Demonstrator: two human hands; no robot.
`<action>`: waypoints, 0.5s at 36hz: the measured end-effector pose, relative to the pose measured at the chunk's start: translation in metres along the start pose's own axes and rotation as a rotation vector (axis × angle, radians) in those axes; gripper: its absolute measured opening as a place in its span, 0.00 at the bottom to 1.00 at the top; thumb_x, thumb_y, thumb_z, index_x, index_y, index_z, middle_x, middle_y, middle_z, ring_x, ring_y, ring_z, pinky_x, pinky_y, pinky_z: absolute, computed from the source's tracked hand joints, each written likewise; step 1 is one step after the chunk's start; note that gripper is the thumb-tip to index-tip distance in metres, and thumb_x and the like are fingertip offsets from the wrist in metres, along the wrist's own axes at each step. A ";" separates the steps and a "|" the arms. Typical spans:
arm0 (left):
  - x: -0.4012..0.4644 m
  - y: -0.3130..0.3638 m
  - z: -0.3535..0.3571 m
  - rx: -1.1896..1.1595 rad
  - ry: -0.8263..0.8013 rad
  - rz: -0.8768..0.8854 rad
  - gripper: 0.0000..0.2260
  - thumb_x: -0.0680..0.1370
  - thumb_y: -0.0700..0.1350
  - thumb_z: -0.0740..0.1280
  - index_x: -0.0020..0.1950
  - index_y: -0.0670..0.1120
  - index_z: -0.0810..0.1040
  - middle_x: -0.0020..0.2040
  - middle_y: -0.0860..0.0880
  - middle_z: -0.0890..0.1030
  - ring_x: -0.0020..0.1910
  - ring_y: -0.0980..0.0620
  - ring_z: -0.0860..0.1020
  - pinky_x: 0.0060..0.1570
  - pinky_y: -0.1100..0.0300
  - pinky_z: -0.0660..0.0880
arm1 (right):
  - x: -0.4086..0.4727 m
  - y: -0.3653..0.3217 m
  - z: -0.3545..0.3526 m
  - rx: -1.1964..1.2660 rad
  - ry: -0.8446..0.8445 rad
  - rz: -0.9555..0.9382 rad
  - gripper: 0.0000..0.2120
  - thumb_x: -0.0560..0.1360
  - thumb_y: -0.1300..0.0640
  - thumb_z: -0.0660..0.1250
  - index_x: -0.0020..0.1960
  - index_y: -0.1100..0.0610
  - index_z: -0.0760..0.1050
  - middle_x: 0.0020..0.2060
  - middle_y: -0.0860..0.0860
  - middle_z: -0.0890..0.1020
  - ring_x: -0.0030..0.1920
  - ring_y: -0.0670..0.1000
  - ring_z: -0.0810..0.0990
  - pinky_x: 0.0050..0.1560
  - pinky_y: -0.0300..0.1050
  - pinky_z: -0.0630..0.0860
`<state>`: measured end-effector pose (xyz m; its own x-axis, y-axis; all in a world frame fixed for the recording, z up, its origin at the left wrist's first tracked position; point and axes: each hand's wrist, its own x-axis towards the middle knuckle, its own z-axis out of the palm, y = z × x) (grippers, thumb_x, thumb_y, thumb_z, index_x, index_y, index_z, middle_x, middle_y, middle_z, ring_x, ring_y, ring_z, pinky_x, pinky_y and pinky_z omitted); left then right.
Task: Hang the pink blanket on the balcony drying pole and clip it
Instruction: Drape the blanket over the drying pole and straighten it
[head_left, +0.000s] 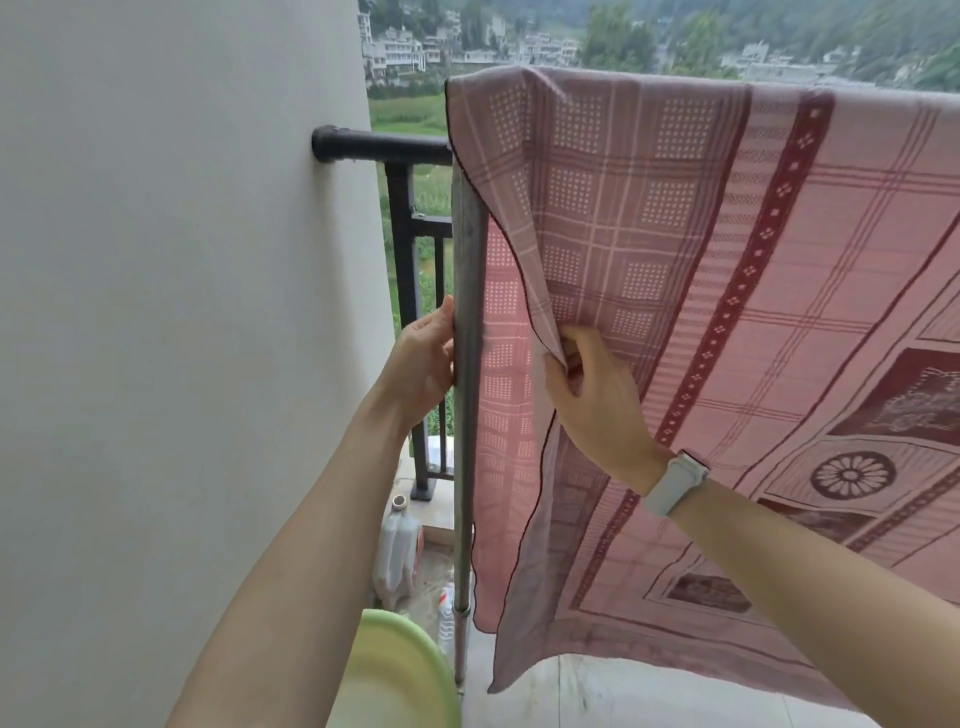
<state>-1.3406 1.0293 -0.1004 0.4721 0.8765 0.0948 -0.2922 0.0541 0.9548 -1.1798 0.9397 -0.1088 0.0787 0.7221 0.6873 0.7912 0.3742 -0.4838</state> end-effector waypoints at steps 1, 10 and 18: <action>0.003 -0.002 -0.002 -0.004 0.019 0.009 0.14 0.80 0.50 0.57 0.46 0.48 0.81 0.40 0.51 0.80 0.42 0.52 0.79 0.50 0.51 0.73 | -0.001 0.000 0.002 0.003 -0.011 0.006 0.08 0.76 0.60 0.63 0.54 0.60 0.71 0.40 0.51 0.79 0.34 0.48 0.76 0.32 0.36 0.72; 0.013 -0.009 0.004 0.251 0.311 0.221 0.14 0.82 0.48 0.54 0.43 0.45 0.75 0.38 0.47 0.77 0.34 0.55 0.78 0.34 0.64 0.75 | -0.002 -0.002 0.019 -0.084 -0.034 -0.062 0.05 0.77 0.58 0.60 0.47 0.60 0.70 0.33 0.50 0.76 0.29 0.47 0.72 0.27 0.42 0.71; 0.018 -0.033 -0.013 0.350 0.534 0.252 0.16 0.82 0.48 0.54 0.36 0.47 0.70 0.34 0.50 0.73 0.34 0.54 0.71 0.35 0.62 0.71 | 0.022 -0.020 0.025 -0.048 0.119 -0.074 0.06 0.77 0.59 0.60 0.47 0.60 0.74 0.32 0.48 0.75 0.31 0.45 0.70 0.32 0.36 0.67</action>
<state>-1.3335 1.0498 -0.1345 -0.0765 0.9626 0.2599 -0.0107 -0.2614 0.9652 -1.2094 0.9630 -0.0972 0.0886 0.6183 0.7809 0.8256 0.3930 -0.4049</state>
